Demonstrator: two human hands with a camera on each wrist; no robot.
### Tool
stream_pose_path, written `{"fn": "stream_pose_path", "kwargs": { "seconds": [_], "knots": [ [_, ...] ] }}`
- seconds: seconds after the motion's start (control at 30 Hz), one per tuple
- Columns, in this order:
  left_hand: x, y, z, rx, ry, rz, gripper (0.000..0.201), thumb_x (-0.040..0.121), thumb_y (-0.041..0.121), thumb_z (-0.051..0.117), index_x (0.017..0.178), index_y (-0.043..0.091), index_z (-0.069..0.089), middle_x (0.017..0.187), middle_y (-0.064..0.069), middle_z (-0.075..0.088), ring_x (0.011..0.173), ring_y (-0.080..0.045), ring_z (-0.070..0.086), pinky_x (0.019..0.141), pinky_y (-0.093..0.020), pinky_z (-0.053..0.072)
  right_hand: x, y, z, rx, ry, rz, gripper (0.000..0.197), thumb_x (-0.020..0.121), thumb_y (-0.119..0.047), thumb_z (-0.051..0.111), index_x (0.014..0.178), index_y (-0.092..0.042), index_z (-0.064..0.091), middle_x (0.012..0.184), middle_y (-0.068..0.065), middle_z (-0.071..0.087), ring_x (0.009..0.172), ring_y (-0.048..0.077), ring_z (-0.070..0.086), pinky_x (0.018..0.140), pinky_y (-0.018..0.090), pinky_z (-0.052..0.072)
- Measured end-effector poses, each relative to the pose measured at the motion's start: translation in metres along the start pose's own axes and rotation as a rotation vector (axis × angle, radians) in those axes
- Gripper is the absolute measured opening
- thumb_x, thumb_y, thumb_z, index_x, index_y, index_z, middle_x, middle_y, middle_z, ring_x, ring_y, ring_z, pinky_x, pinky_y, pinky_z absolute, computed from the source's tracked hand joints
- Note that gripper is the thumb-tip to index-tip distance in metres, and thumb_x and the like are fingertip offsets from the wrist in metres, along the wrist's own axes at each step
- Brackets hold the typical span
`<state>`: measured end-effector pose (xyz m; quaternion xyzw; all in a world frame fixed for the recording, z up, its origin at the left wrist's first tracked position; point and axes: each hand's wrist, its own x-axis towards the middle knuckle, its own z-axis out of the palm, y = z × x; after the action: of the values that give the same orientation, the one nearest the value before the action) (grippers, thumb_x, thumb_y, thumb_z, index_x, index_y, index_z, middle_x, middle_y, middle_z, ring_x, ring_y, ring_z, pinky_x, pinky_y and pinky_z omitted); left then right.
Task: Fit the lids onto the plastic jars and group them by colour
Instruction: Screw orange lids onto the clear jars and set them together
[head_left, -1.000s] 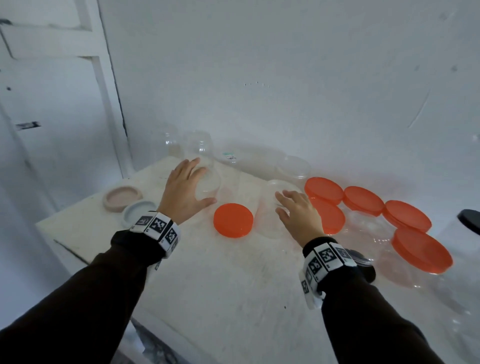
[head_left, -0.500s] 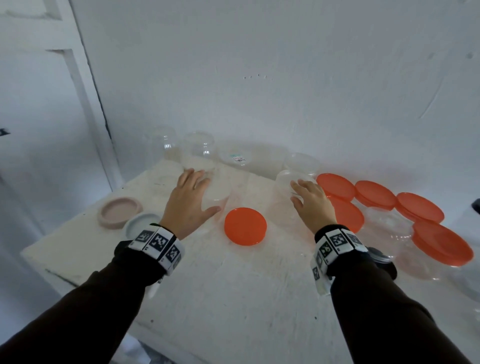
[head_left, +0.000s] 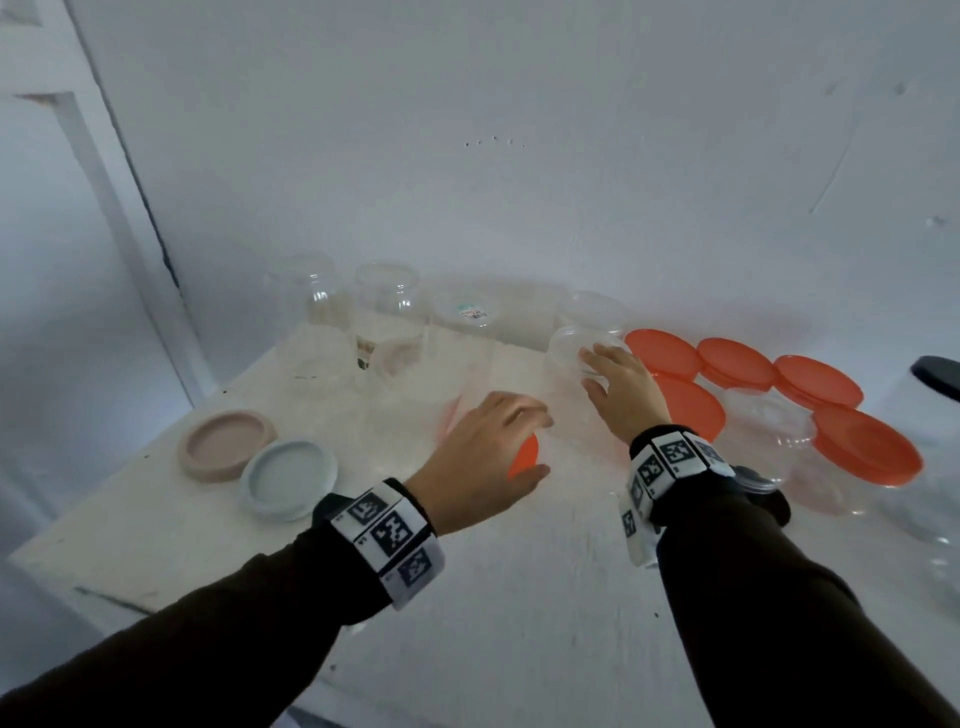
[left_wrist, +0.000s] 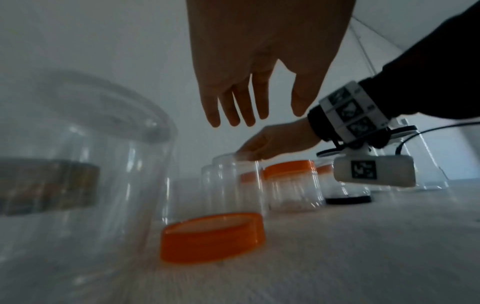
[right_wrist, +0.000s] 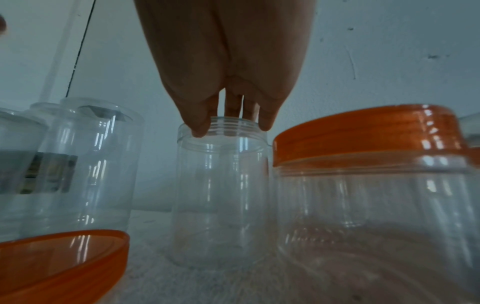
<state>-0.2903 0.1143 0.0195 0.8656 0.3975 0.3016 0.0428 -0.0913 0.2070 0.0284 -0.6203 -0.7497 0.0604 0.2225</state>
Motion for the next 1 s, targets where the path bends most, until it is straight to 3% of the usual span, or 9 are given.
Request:
{"fn": "stream_pose_path", "kwargs": {
  "seconds": [0.13, 0.33, 0.6, 0.77, 0.9, 1.0],
  "knots": [
    [0.014, -0.011, 0.022, 0.089, -0.278, -0.091, 0.056, 0.087, 0.036, 0.059, 0.134, 0.011, 0.042, 0.142, -0.007, 0.039, 0.131, -0.023, 0.032, 0.106, -0.030, 0.021, 0.002, -0.004, -0.002, 0.021, -0.025, 0.026, 0.043, 0.094, -0.010, 0.048, 0.137, -0.014, 0.045, 0.147, 0.007, 0.036, 0.136, 0.023, 0.028, 0.110, 0.031, 0.021],
    [0.022, -0.032, 0.043, 0.279, -0.587, -0.208, 0.076, 0.085, 0.048, 0.056, 0.144, 0.016, 0.021, 0.155, -0.009, 0.002, 0.142, -0.031, 0.002, 0.114, -0.049, 0.013, 0.003, -0.005, -0.004, 0.016, -0.017, 0.033, 0.042, 0.093, -0.009, 0.049, 0.134, -0.013, 0.047, 0.143, 0.007, 0.040, 0.133, 0.023, 0.032, 0.107, 0.029, 0.025],
    [0.023, -0.042, 0.049, 0.333, -0.676, -0.369, 0.078, 0.089, 0.054, 0.046, 0.147, 0.018, 0.009, 0.156, -0.009, 0.000, 0.142, -0.035, 0.002, 0.111, -0.054, 0.012, 0.006, -0.007, -0.010, 0.021, -0.036, 0.043, 0.041, 0.091, -0.013, 0.054, 0.132, -0.012, 0.049, 0.140, 0.005, 0.042, 0.132, 0.023, 0.032, 0.106, 0.031, 0.025],
    [0.025, -0.039, 0.051, 0.330, -0.658, -0.371, 0.075, 0.089, 0.051, 0.049, 0.146, 0.018, 0.013, 0.155, -0.009, 0.002, 0.141, -0.034, 0.006, 0.109, -0.053, 0.021, -0.003, -0.005, -0.029, 0.031, -0.073, -0.013, 0.046, 0.090, -0.020, 0.057, 0.134, -0.017, 0.046, 0.144, 0.003, 0.040, 0.135, 0.021, 0.031, 0.114, 0.041, 0.019],
    [0.026, -0.033, 0.052, 0.342, -0.659, -0.345, 0.075, 0.085, 0.054, 0.053, 0.143, 0.021, 0.018, 0.154, -0.011, 0.005, 0.136, -0.033, 0.014, 0.104, -0.051, 0.028, -0.020, 0.015, -0.052, 0.082, 0.053, -0.038, 0.042, 0.088, -0.017, 0.059, 0.130, -0.016, 0.051, 0.136, 0.003, 0.048, 0.126, 0.022, 0.042, 0.106, 0.032, 0.030],
    [0.028, -0.031, 0.052, 0.321, -0.627, -0.357, 0.076, 0.080, 0.056, 0.058, 0.140, 0.023, 0.023, 0.150, -0.008, 0.017, 0.132, -0.031, 0.020, 0.102, -0.047, 0.029, -0.038, 0.045, -0.072, 0.075, 0.081, 0.020, 0.041, 0.087, -0.013, 0.059, 0.127, -0.014, 0.052, 0.133, 0.004, 0.049, 0.125, 0.024, 0.040, 0.096, 0.026, 0.026]
  ]
}}
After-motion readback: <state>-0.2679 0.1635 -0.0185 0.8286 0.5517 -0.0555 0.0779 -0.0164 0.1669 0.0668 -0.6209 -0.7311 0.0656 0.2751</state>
